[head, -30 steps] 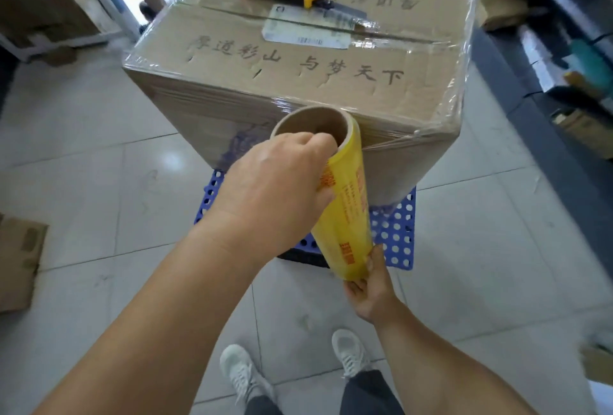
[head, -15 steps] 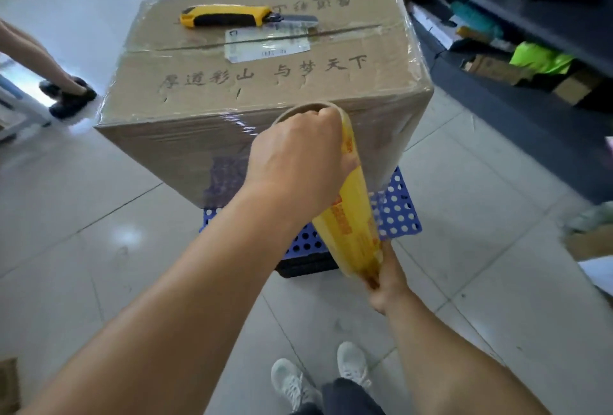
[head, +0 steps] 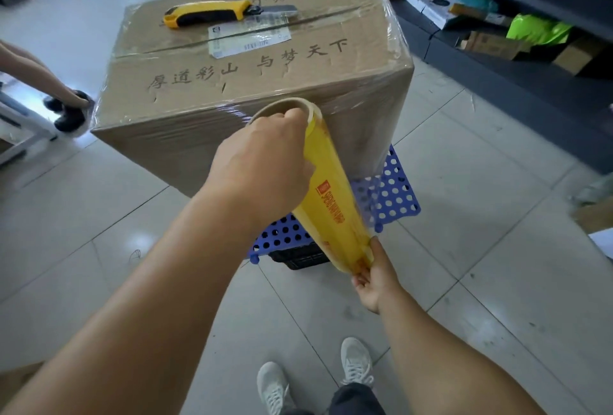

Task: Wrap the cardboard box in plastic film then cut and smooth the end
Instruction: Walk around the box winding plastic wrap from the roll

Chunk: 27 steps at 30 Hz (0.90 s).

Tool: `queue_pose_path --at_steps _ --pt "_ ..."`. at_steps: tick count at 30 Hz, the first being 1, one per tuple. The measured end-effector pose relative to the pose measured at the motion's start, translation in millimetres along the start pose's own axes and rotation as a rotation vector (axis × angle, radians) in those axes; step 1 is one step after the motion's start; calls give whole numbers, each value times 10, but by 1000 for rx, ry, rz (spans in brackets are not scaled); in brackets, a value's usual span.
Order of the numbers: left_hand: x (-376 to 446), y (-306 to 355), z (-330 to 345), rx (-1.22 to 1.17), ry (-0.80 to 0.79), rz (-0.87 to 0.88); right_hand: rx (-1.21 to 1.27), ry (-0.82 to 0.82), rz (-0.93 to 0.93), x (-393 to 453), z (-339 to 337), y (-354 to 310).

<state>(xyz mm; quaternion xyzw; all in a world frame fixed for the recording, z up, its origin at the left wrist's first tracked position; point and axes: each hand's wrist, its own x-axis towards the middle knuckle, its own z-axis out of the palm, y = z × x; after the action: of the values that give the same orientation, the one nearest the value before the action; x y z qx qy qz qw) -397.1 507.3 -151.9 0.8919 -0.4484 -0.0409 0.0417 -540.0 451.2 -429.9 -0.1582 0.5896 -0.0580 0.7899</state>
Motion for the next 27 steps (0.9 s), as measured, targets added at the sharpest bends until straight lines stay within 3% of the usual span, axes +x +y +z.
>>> queue_pose_path --at_steps 8,27 --pt "-240 -177 -30 65 31 8 12 -5 1 -123 123 368" --pt "-703 -1553 -199 88 11 194 121 23 -60 -433 1018 1551"
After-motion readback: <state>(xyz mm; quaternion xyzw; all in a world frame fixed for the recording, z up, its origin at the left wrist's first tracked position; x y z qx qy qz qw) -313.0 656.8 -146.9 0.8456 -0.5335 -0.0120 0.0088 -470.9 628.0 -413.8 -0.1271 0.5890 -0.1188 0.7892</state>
